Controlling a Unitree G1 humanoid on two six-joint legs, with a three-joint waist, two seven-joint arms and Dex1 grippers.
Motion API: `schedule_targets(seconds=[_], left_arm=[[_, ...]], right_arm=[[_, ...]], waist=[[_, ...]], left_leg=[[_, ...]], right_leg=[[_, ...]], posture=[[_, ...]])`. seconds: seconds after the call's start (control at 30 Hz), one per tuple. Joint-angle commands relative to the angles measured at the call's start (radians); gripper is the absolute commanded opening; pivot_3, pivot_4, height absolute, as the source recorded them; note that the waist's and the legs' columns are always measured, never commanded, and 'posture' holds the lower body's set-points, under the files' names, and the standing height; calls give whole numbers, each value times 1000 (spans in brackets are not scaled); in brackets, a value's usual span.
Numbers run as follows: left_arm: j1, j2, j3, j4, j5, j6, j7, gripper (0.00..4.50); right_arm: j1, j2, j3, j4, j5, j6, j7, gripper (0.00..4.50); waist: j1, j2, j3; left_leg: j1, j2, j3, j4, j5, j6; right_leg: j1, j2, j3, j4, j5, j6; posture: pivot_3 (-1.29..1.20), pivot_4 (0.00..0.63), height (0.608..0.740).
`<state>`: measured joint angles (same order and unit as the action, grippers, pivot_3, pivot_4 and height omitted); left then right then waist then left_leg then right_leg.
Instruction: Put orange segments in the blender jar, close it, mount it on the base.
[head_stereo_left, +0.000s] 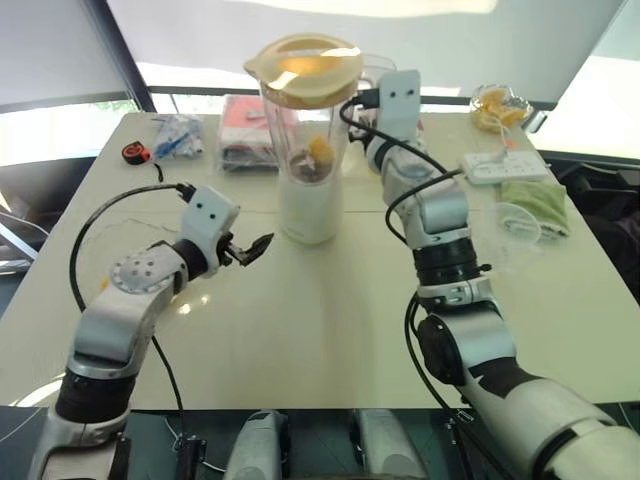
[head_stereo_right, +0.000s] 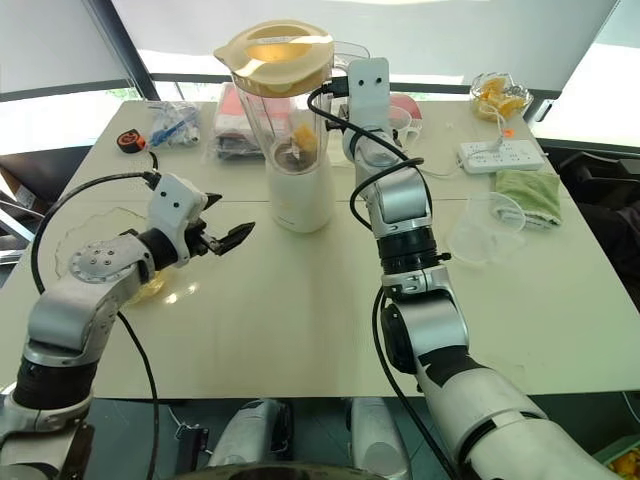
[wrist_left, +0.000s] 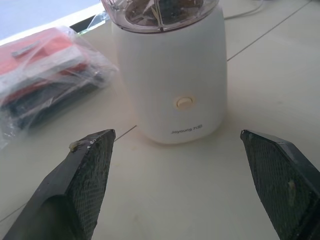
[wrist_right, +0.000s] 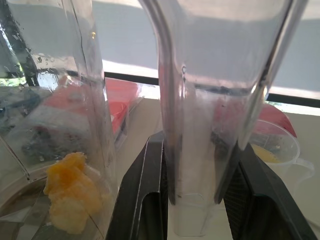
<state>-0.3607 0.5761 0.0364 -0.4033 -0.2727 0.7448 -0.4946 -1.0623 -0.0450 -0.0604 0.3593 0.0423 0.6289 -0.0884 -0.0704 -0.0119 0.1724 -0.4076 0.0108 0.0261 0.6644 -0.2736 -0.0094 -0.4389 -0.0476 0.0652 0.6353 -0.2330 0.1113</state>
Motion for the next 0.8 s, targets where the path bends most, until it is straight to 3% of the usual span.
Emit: schedule_targets(seconds=[0.03,0.5,0.73,0.8], left_arm=[[-15,4,34,-8,2,-24,9,4192],[-23,-14,46,-7,-31,-9,10,4192],[-33,-11,38,-8,-25,-2,18,4229],[-33,-11,40,-5,-26,-3,18,4229]], right_arm=[[31,14,6,38,-11,36,-16,944],[53,10,42,38,-31,12,17,944],[94,-10,54,-7,-60,17,10,4241],[111,-16,56,-29,-66,22,11,4390]], waist=[[0,0,0],[0,-3,-2],[2,-4,-3],[0,-5,-3]], left_leg=[[0,0,0,0,0,0],[1,0,0,0,0,0],[-1,0,0,0,0,0],[-2,0,0,0,0,-1]], right_leg=[[0,0,0,0,0,0],[1,0,0,0,0,0],[-1,0,0,0,0,0],[-1,-1,0,0,0,0]], posture=[[0,150,740],[0,150,740],[0,150,740],[0,150,740]])
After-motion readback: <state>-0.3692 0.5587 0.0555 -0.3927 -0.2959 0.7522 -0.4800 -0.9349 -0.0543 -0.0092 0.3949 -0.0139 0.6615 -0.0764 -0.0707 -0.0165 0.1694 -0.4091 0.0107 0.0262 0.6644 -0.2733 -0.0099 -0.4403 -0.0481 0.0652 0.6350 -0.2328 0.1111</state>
